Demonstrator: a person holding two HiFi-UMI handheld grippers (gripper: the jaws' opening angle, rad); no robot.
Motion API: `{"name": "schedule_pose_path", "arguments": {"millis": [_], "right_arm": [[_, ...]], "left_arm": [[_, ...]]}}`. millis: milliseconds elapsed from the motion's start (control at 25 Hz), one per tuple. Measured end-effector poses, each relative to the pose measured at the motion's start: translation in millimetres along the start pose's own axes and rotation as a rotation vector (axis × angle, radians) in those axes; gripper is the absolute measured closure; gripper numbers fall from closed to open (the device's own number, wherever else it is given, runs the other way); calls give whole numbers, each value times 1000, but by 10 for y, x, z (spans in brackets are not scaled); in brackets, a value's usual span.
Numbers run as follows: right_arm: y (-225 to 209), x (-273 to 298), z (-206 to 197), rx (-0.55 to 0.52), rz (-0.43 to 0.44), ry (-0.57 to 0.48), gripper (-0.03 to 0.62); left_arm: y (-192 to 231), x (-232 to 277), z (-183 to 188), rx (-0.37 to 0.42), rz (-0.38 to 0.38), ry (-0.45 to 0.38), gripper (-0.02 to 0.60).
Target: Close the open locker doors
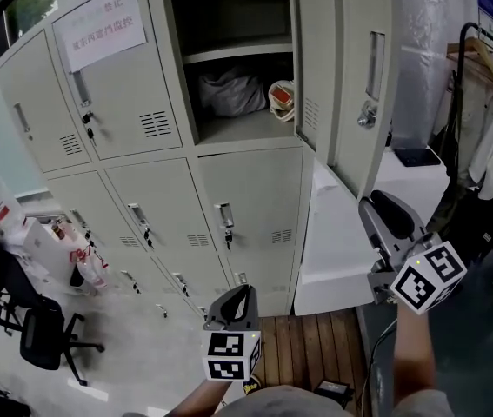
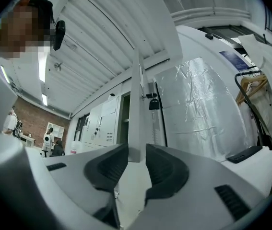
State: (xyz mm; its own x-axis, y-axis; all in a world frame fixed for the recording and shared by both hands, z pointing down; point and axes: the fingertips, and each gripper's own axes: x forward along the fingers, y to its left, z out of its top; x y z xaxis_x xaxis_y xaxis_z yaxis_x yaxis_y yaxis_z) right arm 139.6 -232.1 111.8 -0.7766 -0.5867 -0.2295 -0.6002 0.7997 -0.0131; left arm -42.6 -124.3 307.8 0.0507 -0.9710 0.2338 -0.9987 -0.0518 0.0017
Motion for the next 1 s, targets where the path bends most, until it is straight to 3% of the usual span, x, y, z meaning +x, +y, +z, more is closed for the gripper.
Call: {"name": "schedule_pose_path", "arguments": {"millis": [480, 1000], "right_arm": [[712, 428, -105, 62, 164, -19, 471], [1301, 1092, -279, -3, 244, -22, 473]], "left_arm": [[284, -122, -76, -8, 52, 0, 571], [811, -158, -164, -49, 120, -3, 571]]}}
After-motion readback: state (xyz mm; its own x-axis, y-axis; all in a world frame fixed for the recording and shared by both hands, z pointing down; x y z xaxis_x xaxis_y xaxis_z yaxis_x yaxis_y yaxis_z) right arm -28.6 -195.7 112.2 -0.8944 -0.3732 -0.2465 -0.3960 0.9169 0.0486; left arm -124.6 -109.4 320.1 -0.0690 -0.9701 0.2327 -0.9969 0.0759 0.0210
